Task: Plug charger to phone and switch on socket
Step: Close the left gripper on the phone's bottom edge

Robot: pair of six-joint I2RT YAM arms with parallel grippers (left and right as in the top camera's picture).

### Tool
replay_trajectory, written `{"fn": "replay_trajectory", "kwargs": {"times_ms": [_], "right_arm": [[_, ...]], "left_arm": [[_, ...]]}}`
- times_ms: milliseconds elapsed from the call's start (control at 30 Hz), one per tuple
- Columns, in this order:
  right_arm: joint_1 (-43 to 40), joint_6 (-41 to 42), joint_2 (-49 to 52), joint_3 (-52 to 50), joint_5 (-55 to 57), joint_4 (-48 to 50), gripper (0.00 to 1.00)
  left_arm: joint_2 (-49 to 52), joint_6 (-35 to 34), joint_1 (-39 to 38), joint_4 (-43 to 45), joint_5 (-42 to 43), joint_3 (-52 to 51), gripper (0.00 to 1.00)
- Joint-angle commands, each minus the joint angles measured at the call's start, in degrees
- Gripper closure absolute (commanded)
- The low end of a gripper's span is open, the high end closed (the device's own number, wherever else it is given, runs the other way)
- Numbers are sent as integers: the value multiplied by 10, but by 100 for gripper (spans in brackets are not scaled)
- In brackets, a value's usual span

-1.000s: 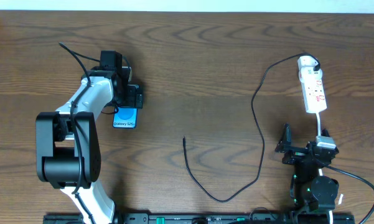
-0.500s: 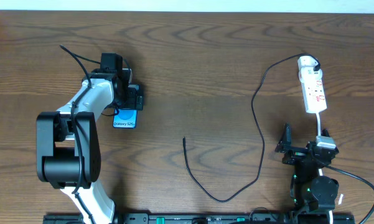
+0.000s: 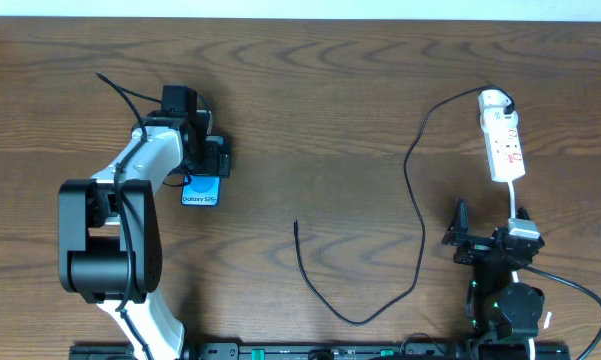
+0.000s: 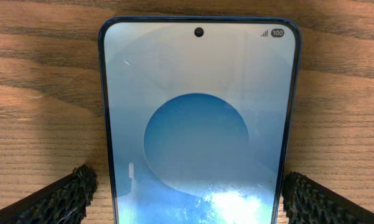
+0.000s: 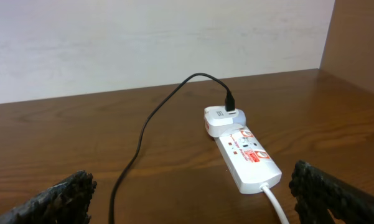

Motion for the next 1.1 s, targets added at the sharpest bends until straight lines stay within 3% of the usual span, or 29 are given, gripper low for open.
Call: {"fn": "replay_trajectory", "kwargs": {"times_ms": [0, 1067], "right_arm": [[5, 7, -3, -3, 5, 0, 1], [5, 7, -3, -3, 5, 1, 1]], "left_arm": [[8, 7, -2, -2, -5, -3, 2], [8, 10, -2, -18, -5, -3, 2]]}}
